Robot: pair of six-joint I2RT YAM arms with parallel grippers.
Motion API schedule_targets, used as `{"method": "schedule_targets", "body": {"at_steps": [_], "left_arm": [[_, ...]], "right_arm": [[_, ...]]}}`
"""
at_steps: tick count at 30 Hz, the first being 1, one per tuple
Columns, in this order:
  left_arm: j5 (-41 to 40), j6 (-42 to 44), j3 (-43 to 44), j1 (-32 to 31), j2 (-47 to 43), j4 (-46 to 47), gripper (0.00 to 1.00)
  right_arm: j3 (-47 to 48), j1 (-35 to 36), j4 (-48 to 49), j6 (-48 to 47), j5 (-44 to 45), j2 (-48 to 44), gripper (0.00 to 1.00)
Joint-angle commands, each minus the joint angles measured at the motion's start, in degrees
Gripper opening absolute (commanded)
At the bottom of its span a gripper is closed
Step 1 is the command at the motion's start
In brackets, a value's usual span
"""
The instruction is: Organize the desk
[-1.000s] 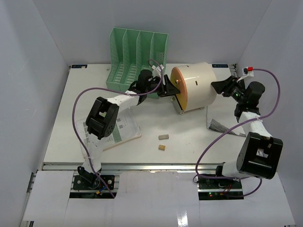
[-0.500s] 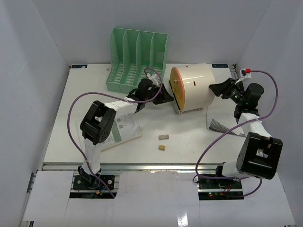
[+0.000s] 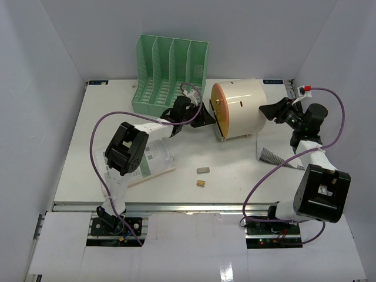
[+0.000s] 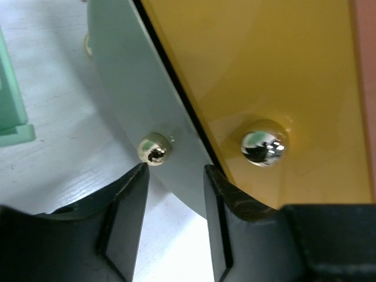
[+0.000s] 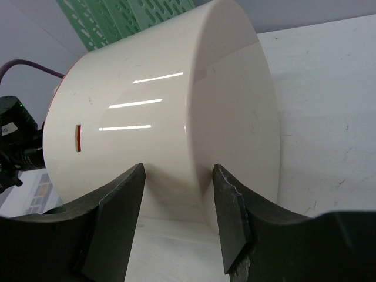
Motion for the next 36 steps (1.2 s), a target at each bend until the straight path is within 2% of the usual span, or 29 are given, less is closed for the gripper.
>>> {"method": "schedule_targets", "body": {"at_steps": [1,13,23,30,36], "left_arm": [[1.1,0.5,3.5,0.8,0.9,-1.4,0.55],[4.6,0.0,7.2,1.7,5.7,-1.7,0.55],[8.0,-1.6,5.6,1.7,6.7,1.1,0.54],[9.9,-4.1,5.7,1.7,7.4,3.4,0.43],[9.8,-4.2,4.8,1.7,6.8,4.3,0.28]], "right_arm": [[-0.6,0.1,-0.7,-0.7,-2.9,-1.2,0.56],[-0.5,-0.1,-0.7,-1.0,-2.9,-1.1,0.57],[-0.5,-0.3,-0.7,-1.3,-2.9,-0.7,0.57],[-0.5,-0.3,-0.9,-1.4,-2.7,-0.6,0.56],[-0.6,-0.4,-0.9,-1.7,-2.5,-0.4,0.56]]}}
